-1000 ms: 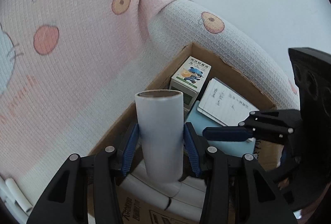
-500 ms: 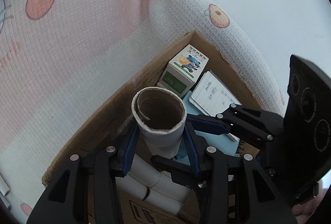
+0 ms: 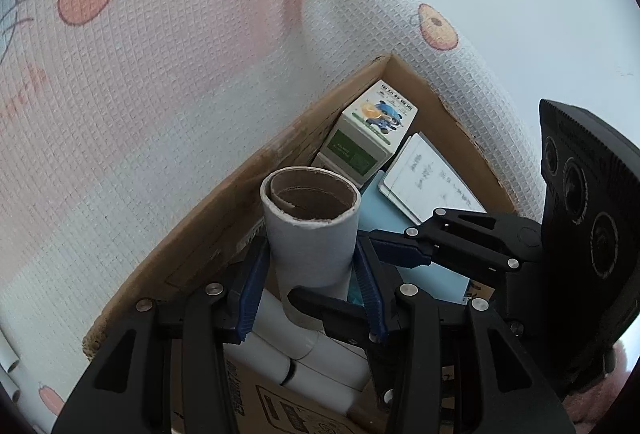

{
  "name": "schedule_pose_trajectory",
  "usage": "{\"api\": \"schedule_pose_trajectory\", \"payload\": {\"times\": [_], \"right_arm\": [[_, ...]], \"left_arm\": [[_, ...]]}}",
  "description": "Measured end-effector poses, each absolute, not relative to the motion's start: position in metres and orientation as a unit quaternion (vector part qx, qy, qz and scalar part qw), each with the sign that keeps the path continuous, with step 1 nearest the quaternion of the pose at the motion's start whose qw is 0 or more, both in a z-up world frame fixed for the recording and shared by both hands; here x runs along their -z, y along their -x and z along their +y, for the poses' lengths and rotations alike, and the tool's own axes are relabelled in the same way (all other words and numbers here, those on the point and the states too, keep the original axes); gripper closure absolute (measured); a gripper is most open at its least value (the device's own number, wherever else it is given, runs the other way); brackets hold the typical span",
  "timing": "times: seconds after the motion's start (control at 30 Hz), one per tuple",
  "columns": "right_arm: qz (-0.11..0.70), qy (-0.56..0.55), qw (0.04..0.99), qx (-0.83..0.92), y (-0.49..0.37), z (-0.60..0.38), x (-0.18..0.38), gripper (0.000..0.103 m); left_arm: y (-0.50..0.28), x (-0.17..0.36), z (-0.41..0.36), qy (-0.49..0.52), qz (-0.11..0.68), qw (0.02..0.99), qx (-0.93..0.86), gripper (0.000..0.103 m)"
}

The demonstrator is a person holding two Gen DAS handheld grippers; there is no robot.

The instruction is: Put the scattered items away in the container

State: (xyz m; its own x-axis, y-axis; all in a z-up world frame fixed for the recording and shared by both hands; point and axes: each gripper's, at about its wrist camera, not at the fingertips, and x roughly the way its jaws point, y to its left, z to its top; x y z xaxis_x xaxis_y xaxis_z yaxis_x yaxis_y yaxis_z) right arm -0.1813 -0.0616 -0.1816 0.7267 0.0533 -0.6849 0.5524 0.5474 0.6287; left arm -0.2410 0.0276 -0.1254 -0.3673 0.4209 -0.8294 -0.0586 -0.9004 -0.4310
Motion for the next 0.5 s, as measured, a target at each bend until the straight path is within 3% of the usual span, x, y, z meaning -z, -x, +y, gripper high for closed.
{"api": "schedule_pose_trajectory", "payload": {"times": [0.5], "right_arm": [[0.428, -0.516, 0.731, 0.123, 0.169, -0.069, 0.231, 0.066]], "left_arm": [[0.239, 0.126, 0.035, 0.560, -0.105, 0.130, -0.811, 0.056]]}}
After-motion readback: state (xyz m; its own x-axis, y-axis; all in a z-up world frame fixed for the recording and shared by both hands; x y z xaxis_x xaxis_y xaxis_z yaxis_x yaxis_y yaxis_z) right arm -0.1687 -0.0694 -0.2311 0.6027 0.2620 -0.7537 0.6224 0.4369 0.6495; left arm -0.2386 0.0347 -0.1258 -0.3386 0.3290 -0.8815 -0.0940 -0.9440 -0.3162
